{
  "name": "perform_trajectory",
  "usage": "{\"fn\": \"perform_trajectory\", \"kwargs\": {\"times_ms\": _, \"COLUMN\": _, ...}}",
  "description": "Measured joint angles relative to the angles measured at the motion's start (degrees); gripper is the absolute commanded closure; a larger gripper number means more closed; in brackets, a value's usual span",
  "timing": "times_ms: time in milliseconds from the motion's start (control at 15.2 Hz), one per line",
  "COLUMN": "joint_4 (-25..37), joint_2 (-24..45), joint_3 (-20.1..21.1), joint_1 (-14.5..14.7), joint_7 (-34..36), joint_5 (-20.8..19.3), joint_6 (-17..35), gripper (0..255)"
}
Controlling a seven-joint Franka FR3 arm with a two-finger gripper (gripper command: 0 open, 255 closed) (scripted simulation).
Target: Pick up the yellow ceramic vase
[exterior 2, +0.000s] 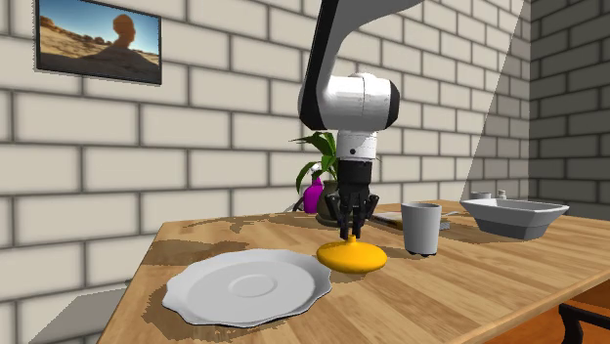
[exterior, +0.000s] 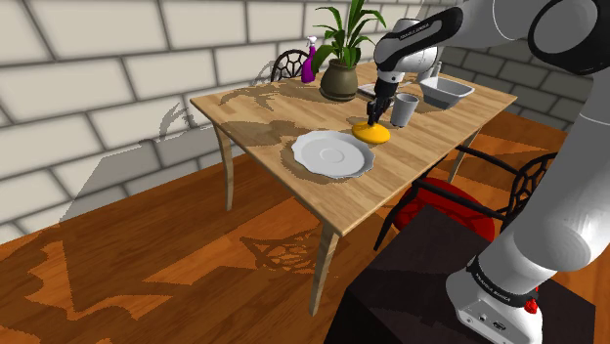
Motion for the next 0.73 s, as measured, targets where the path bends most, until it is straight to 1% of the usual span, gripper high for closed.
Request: {"fn": "perform_trajectory", "kwargs": {"times_ms": 726, "joint_4": 4.3, "joint_2": -2.7, "joint_3": -0.3, "joint_1": 0.2, "joint_7": 1.2, "joint_5": -1.4, "joint_6": -6.9, "gripper": 255}}
